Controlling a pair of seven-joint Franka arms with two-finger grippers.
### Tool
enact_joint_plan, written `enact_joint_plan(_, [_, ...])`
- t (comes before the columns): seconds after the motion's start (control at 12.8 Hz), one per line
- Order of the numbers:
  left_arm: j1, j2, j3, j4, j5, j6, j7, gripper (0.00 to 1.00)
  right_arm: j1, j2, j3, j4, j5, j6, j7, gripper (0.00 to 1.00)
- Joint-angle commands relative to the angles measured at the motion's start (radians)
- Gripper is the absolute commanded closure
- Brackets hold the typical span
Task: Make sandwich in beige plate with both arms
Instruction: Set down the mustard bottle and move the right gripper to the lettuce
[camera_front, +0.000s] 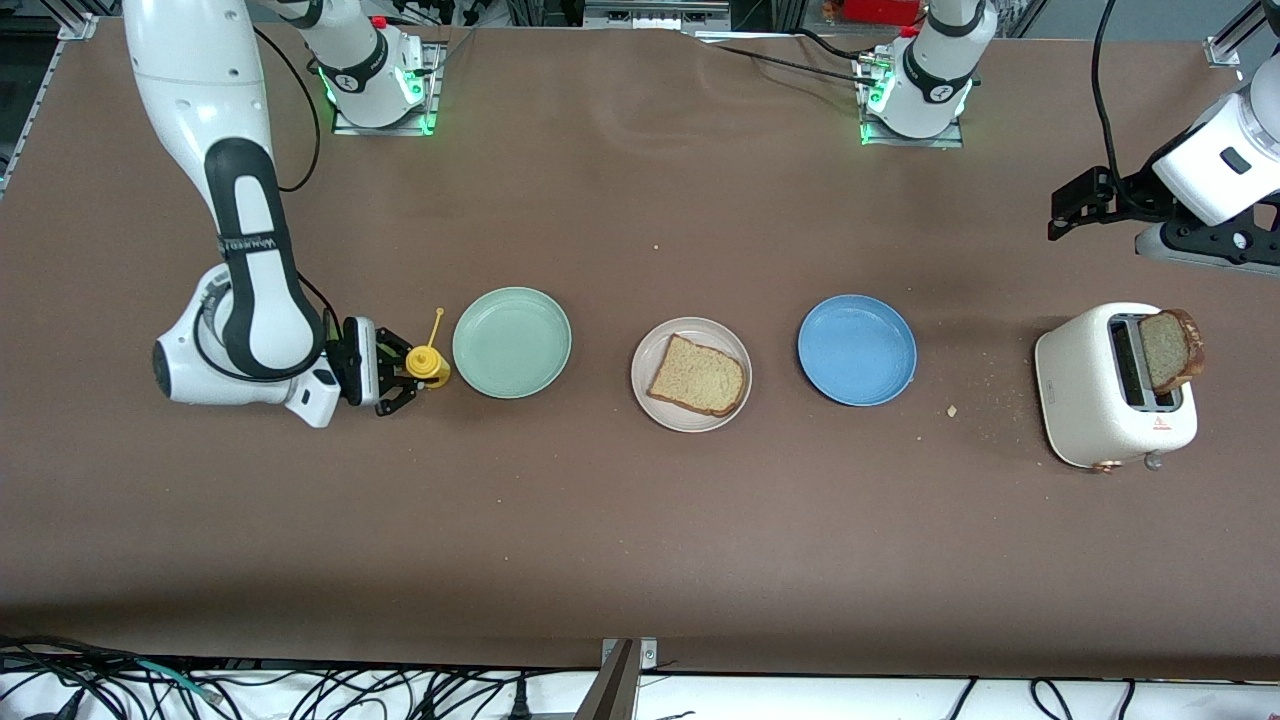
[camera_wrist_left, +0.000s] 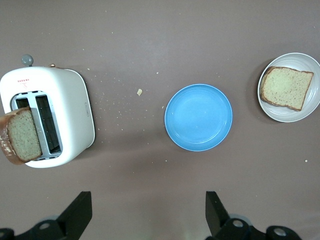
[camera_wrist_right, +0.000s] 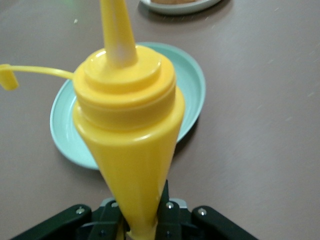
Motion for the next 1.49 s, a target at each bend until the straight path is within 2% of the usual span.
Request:
enact_joint_plan(0.0, [-0.003,-0.002,0.001,0.004,0.013,0.005,-0.01,0.0,-0.022,-0.033,0.016,-0.085,0.044,0.046,-0.106,1.0])
enact_joint_plan(0.08, [-0.003,-0.002,0.001,0.004,0.013,0.005,-0.01,0.0,-0.022,-0.033,0.016,-0.088,0.044,0.051,-0.108,1.0])
enact_joint_plan(0.23, [-0.001,-0.002,0.001,0.004,0.013,0.005,-0.009,0.0,-0.022,-0.033,0.015,-0.092,0.05,0.059,-0.106,0.75])
enact_joint_plan(0.31, [-0.001,-0.002,0.001,0.002,0.013,0.005,-0.008,0.0,-0.022,-0.034,0.013,-0.09,0.058,0.066,-0.105,0.26])
enact_joint_plan(0.39, [-0.001,-0.002,0.001,0.002,0.013,0.005,-0.008,0.0,-0.027,-0.037,0.01,-0.09,0.059,0.066,-0.108,0.0])
enact_joint_plan(0.63, [-0.001,-0.002,0.001,0.004,0.013,0.005,-0.008,0.0,-0.037,-0.065,-0.022,-0.082,0.035,0.069,-0.095,0.0])
enact_joint_plan(0.78, [-0.001,-0.002,0.002,0.002,0.013,0.005,-0.008,0.0,-0.037,-0.091,-0.048,-0.082,-0.09,0.088,-0.079,0.0])
enact_joint_plan(0.94, [-0.001,-0.002,0.002,0.002,0.013,0.005,-0.008,0.0,-0.037,-0.109,-0.073,-0.098,-0.154,0.152,-0.074,0.0])
enact_joint_plan(1.1, [-0.001,-0.002,0.002,0.002,0.013,0.005,-0.007,0.0,-0.044,-0.105,-0.086,-0.145,-0.157,0.232,-0.092,0.0])
enact_joint_plan(1.33, [0.001,-0.002,0.002,0.004,0.011,0.005,-0.002,0.0,-0.048,-0.097,-0.085,-0.177,-0.156,0.276,-0.104,0.0])
enact_joint_plan(1.41, [0.001,-0.002,0.002,0.002,0.011,0.005,-0.002,0.0,-0.06,-0.089,-0.085,-0.177,-0.153,0.277,-0.126,0.12])
